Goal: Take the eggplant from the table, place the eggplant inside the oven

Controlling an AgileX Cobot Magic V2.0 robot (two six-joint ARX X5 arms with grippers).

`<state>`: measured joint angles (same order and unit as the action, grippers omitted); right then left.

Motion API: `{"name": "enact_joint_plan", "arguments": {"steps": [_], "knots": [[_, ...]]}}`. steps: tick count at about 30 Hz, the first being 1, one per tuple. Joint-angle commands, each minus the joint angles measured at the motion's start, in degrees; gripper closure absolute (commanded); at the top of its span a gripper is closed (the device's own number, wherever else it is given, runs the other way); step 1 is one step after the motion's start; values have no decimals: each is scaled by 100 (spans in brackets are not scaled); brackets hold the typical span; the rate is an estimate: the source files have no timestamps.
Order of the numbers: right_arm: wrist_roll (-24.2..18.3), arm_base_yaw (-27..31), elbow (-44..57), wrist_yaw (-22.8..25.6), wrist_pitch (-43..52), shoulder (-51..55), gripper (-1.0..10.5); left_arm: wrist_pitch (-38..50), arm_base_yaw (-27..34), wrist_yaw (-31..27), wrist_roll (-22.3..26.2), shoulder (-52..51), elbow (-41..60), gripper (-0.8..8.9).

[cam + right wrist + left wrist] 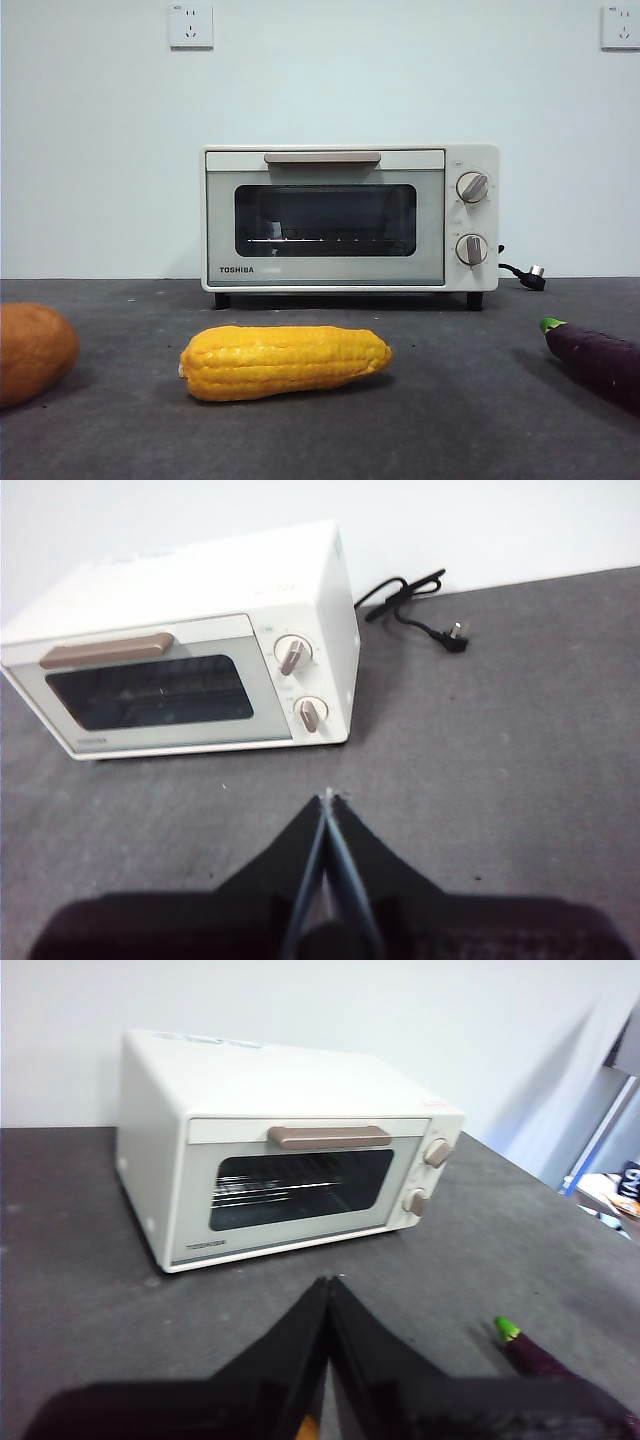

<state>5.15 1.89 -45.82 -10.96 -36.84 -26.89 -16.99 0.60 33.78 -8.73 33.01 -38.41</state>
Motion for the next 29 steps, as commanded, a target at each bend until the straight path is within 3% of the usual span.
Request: {"name": "enact_joint_plan", "arguments": {"steps": [1, 6, 12, 21, 27, 29], "knots": [[-269, 0, -448, -20, -295, -361, 947, -201, 2, 96, 256, 293, -385, 819], [-527, 0, -1211, -264, -822, -1027, 946, -656, -225, 96, 468, 874, -1193, 819], [-525, -7, -1882, -785, -1174, -1635, 945, -1139, -664, 94, 815, 1447, -1941, 819], [-525, -9, -2197, -1440, -1484, -1987, 933, -1211, -1056, 94, 922, 1733, -2168, 819], [-520, -37, -2210, -1694, -1574, -1987, 593, -1167, -1169, 74, 940, 1843, -2168, 819], [-518, -85, -2210, -1718, -1613, -1987, 532, -1141, -1191, 77, 940, 1891, -2168, 819]]}}
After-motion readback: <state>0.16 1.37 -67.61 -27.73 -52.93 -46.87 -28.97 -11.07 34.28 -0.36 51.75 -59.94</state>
